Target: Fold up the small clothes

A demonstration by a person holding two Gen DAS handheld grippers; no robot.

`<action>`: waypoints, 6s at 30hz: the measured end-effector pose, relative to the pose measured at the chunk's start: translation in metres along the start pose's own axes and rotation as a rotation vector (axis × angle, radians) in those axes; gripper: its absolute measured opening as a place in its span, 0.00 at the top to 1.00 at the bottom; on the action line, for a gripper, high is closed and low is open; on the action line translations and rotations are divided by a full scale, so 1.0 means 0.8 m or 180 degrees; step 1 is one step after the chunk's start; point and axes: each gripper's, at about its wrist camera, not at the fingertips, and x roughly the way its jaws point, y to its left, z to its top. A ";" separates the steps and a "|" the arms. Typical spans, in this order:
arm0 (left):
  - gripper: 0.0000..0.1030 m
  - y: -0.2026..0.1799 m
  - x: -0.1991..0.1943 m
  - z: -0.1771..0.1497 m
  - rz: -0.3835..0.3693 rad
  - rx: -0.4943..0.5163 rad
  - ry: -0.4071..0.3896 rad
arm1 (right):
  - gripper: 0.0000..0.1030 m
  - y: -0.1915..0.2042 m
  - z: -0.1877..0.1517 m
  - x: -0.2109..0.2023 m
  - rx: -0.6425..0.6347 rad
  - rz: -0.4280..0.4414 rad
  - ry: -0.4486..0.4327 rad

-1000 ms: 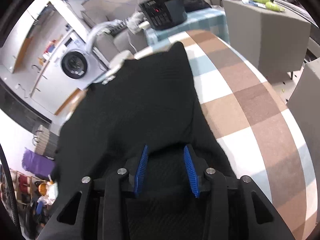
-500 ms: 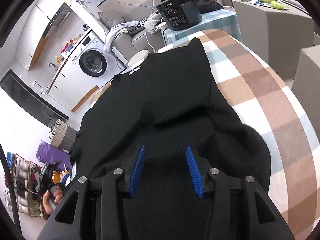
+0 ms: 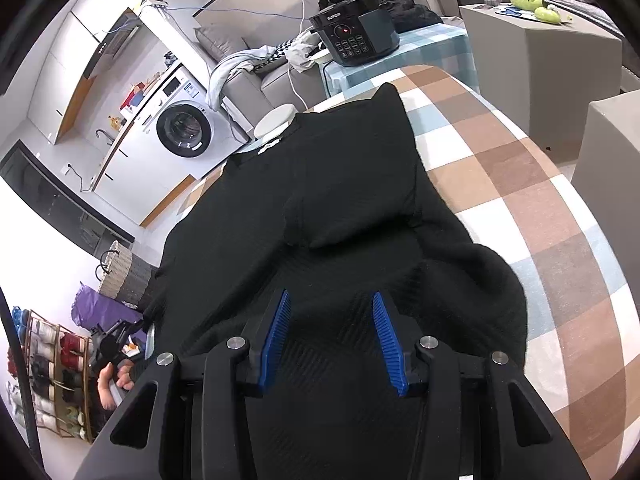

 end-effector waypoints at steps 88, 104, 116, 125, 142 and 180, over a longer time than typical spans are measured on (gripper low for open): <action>0.13 -0.192 -0.111 -0.228 0.0648 0.2640 -0.0423 | 0.28 -0.116 -0.060 -0.084 0.0029 -0.0149 -0.0091; 0.14 -0.032 -0.180 -0.256 0.1255 0.2599 -0.0307 | 0.26 -0.122 -0.092 -0.076 -0.0315 -0.0251 0.0113; 0.53 -0.049 -0.131 -0.276 0.1437 0.2865 -0.0108 | 0.26 -0.129 -0.099 -0.083 -0.0275 -0.0247 0.0091; 0.94 -0.049 -0.142 -0.264 0.1136 0.2637 -0.0138 | 0.54 -0.143 -0.096 -0.061 -0.0232 -0.0443 0.0119; 0.95 -0.082 -0.221 -0.289 0.0605 0.2641 -0.0432 | 0.96 -0.157 -0.095 -0.134 -0.0102 -0.0244 -0.0578; 0.34 -0.117 -0.063 -0.172 0.0776 0.2286 -0.0351 | 0.49 -0.173 0.026 -0.027 0.0264 -0.0477 -0.0469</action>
